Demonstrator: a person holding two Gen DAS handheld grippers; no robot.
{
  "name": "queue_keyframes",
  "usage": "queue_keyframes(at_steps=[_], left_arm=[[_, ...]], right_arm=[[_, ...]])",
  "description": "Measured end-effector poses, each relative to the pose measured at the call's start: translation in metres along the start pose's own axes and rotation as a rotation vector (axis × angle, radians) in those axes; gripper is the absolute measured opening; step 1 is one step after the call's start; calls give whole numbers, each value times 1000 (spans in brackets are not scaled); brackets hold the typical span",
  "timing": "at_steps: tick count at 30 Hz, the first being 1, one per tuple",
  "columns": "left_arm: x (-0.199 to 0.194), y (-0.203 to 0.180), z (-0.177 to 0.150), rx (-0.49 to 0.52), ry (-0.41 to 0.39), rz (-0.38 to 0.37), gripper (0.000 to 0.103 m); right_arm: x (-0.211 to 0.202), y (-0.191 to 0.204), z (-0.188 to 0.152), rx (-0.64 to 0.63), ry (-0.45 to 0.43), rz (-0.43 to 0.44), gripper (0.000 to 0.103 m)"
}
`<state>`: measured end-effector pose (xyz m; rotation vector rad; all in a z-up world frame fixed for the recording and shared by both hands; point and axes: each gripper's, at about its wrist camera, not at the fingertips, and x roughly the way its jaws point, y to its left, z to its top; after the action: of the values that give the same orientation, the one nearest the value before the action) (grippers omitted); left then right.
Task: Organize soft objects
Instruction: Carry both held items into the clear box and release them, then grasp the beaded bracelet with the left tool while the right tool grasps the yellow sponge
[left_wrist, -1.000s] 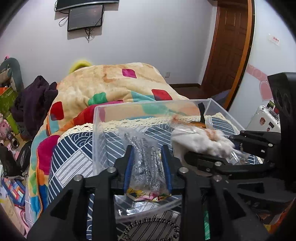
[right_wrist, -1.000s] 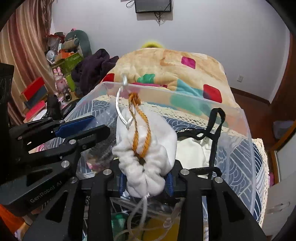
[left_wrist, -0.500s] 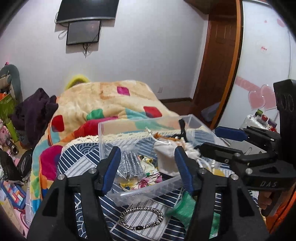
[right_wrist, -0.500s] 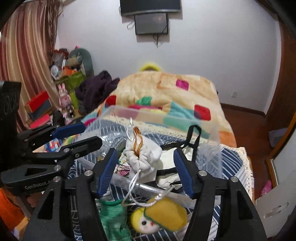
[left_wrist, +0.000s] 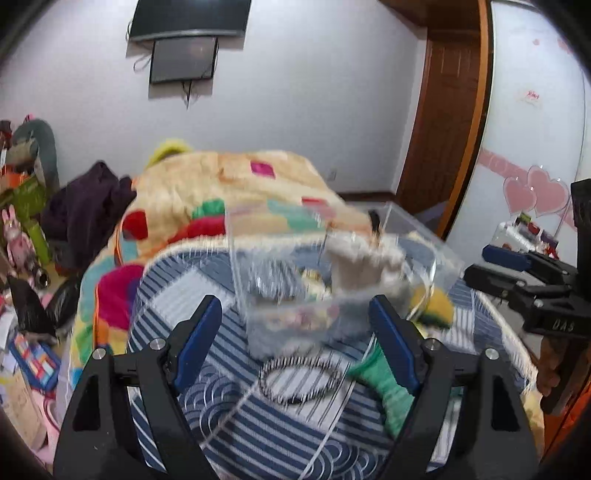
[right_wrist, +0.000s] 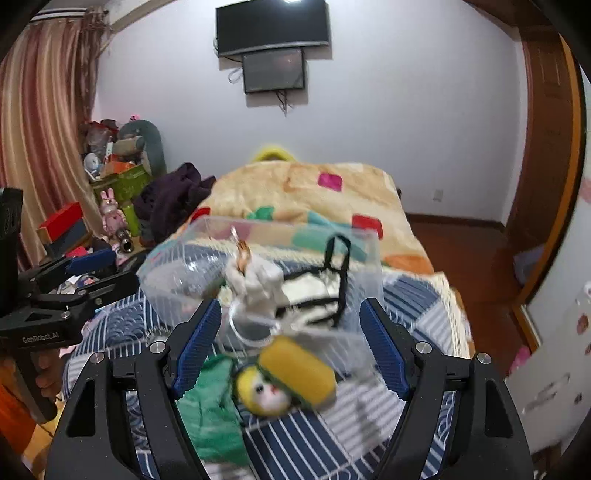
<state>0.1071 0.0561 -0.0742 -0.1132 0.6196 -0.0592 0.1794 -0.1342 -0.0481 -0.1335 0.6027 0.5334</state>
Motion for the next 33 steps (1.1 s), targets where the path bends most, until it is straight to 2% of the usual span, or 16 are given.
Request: queue_keyframes(at_steps=[5, 10, 19, 21, 25, 28, 30, 32, 33], left_arm=[[16, 1, -27, 3, 89, -2, 82], [34, -1, -50, -4, 173, -2, 82], [46, -13, -47, 20, 173, 11, 81], [50, -16, -48, 21, 181, 6, 69], [50, -13, -51, -2, 173, 0, 60], [47, -12, -52, -14, 165, -2, 45], [46, -10, -52, -19, 161, -4, 31], [45, -8, -53, -30, 162, -15, 27], [45, -7, -54, -32, 164, -23, 21]], right_arm=[[16, -10, -21, 38, 71, -10, 75], [23, -19, -38, 70, 107, -28, 75], [32, -19, -43, 104, 130, 20, 72], [35, -17, -43, 105, 135, 28, 67], [37, -14, -45, 105, 140, 38, 59], [34, -15, -46, 108, 132, 44, 54], [33, -16, -47, 118, 130, 51, 50], [31, -18, -48, 124, 125, 55, 47], [30, -18, -48, 124, 123, 54, 45]])
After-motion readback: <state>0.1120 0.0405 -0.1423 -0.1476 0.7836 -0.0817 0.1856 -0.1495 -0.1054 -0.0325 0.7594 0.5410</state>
